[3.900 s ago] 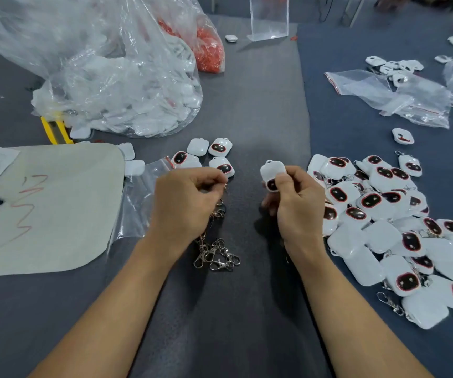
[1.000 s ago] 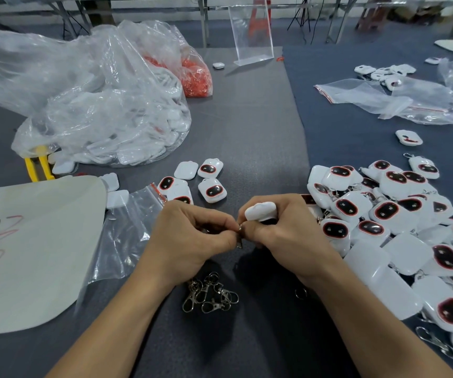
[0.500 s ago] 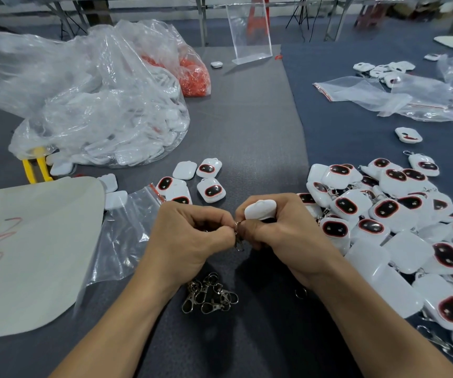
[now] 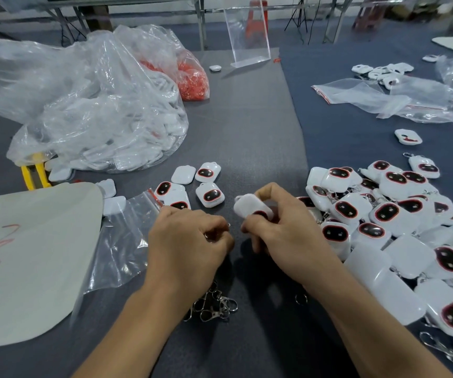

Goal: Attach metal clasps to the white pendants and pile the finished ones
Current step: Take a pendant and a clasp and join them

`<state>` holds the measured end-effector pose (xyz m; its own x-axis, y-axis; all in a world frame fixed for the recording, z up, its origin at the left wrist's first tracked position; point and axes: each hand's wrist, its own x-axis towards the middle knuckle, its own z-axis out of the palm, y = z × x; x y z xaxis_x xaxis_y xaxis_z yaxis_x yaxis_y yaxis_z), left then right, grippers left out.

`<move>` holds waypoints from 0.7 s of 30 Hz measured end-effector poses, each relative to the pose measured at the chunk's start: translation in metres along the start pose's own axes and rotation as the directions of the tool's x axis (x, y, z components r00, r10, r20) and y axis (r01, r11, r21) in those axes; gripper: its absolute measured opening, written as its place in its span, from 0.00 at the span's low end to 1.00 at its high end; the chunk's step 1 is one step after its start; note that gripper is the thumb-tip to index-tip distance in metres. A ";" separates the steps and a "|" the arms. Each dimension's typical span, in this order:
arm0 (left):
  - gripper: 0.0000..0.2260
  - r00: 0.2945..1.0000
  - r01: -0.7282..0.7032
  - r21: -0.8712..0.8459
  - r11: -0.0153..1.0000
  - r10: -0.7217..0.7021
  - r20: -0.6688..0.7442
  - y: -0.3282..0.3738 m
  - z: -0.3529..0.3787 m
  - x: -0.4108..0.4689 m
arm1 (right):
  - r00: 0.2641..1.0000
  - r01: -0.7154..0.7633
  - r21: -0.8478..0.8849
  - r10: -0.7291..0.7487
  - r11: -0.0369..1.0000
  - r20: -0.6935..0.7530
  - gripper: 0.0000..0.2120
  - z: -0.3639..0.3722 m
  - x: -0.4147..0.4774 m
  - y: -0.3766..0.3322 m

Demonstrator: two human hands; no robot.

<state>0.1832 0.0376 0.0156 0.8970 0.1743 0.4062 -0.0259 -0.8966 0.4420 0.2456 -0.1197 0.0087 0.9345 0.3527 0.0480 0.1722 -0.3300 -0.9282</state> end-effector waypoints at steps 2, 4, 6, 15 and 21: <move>0.05 0.996 -0.003 -0.007 1.000 0.004 0.085 -0.003 0.003 0.001 | 0.999 0.029 -0.064 -0.030 0.998 -0.012 0.05 -0.003 0.001 0.002; 0.06 0.990 -0.009 -0.025 1.000 0.013 0.139 -0.004 0.004 0.002 | 0.998 0.052 -0.088 -0.054 0.995 -0.028 0.05 -0.005 0.001 0.001; 0.04 0.988 -0.008 -0.078 0.997 0.019 0.153 -0.005 0.004 0.003 | 0.998 0.040 -0.114 -0.045 0.993 -0.040 0.07 -0.007 0.000 0.002; 0.06 0.968 0.086 -0.179 0.980 -0.040 0.246 -0.011 0.004 0.007 | 0.994 0.108 -0.153 -0.103 0.982 0.038 0.06 -0.012 0.000 0.001; 0.05 0.966 0.121 -0.209 0.970 -0.067 0.250 -0.012 0.005 0.006 | 0.989 0.145 -0.213 -0.133 0.966 0.072 0.06 -0.013 0.001 0.002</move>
<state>0.1912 0.0479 0.0088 0.9785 0.1266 0.1627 -0.0085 -0.7636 0.6456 0.2510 -0.1312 0.0119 0.8785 0.4554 0.1442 0.3684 -0.4537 -0.8115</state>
